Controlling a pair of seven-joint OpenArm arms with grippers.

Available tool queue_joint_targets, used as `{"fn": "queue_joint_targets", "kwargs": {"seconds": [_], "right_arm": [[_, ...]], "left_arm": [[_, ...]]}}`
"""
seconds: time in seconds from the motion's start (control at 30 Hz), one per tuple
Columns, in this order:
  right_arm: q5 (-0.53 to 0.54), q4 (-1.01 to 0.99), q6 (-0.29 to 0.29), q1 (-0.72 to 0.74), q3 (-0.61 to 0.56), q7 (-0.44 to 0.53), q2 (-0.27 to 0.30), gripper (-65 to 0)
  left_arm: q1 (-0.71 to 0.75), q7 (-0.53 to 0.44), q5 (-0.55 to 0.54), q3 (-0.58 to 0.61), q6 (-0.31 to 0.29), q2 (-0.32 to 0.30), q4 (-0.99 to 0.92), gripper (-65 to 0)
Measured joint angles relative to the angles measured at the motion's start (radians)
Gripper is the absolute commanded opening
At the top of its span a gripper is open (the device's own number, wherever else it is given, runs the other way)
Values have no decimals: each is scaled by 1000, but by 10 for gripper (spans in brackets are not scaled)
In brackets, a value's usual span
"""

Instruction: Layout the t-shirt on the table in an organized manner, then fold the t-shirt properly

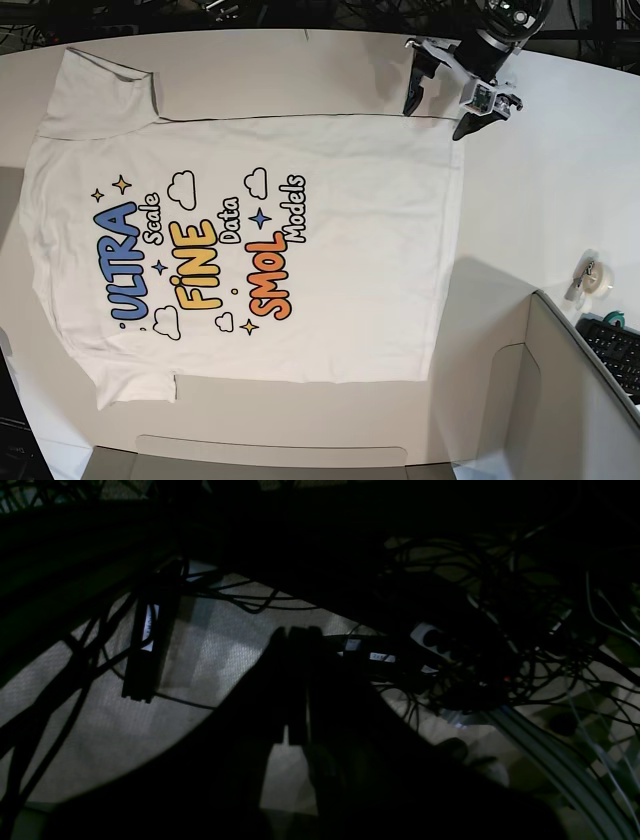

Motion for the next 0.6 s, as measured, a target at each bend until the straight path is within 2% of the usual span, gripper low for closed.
{"fn": "queue_joint_targets", "kwargs": {"seconds": [0.07,0.4,0.53,0.6], "right_arm": [[-1,0,0,0,0,0,-1,-650],[-1,0,0,0,0,3,-1,-650],[0,0,0,0,0,1,0,-650],[0,0,0,0,0,1,-1,-650]], "left_arm": [[0,-2,-1,7,-15,0,0,-165],[-45,-3,-1,42,-8,3,-39,-164],[-61,74,0,42,-4,3,-49,-164],[-77,80,0,42,-7,3,-50,-164]]}}
